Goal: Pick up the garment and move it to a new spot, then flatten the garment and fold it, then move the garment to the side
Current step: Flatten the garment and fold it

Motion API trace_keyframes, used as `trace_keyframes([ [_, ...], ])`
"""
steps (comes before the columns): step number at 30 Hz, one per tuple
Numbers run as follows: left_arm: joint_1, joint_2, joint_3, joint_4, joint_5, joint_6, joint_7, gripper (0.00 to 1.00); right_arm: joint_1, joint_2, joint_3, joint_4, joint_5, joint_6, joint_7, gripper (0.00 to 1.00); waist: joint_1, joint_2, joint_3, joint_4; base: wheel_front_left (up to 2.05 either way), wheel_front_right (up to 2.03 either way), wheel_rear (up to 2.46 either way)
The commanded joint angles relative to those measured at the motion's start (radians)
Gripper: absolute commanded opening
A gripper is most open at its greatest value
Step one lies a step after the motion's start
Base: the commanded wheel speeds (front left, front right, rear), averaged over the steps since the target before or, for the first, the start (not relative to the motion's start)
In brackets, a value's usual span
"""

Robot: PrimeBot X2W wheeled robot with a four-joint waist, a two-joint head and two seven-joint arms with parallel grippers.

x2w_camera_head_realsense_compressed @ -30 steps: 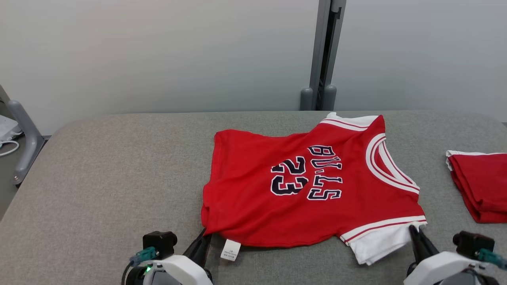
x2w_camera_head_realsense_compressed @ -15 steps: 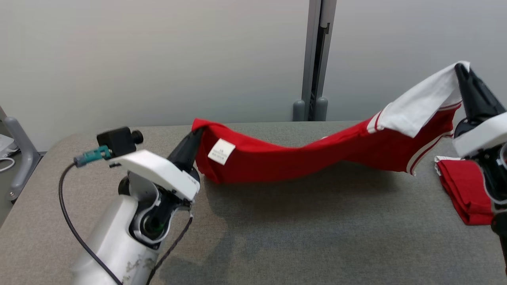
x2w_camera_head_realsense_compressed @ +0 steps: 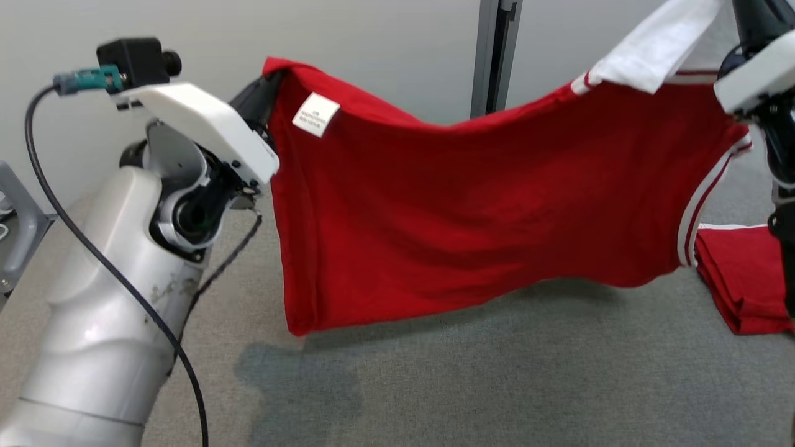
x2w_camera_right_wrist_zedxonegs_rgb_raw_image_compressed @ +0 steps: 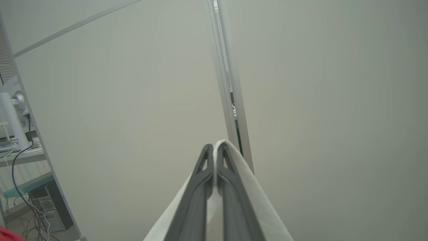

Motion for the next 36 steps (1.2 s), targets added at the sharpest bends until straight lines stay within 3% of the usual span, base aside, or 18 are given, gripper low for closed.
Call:
trace_keyframes([
  [1,-0.07,0.016,0.001,0.042,0.012,0.006,0.018,0.0,-0.077,0.004,0.012,0.044,0.001,0.0,0.014,0.0,0.0,-0.0001,0.045,-0.016,0.0,0.0,0.0],
  [10,-0.402,0.046,-0.008,0.239,0.097,-0.007,0.004,0.0,-0.452,0.016,0.085,0.274,-0.049,0.0,-0.06,0.0,0.0,-0.0001,0.251,-0.05,0.0,0.0,0.0],
  [17,-0.678,0.02,0.011,0.419,0.171,-0.007,-0.199,0.0,-0.746,0.039,0.094,0.481,-0.162,0.0,-0.359,0.0,0.0,-0.0001,0.408,-0.073,0.0,0.0,0.0],
  [21,-0.78,0.008,0.026,0.51,0.192,-0.02,-0.338,0.0,-0.837,0.081,0.054,0.554,-0.238,0.0,-0.431,0.0,0.0,-0.0001,0.462,-0.088,0.0,0.0,0.0],
  [25,-0.834,-0.018,0.023,0.584,0.206,-0.056,-0.44,0.0,-0.799,0.122,-0.018,0.443,-0.311,0.0,-0.434,0.0,0.0,-0.0001,0.517,-0.093,0.0,0.0,0.0],
  [28,-0.835,-0.034,0.016,0.657,0.219,-0.106,-0.509,0.0,-0.71,0.16,-0.01,0.373,-0.322,0.0,-0.434,0.0,0.0,-0.0001,0.566,-0.096,0.0,0.0,0.0],
  [36,-0.746,-0.041,-0.011,0.725,0.269,-0.141,-0.53,0.0,-0.557,0.178,0.069,0.399,-0.267,0.0,-0.434,0.0,0.0,-0.0001,0.594,-0.096,0.0,0.0,0.0],
])
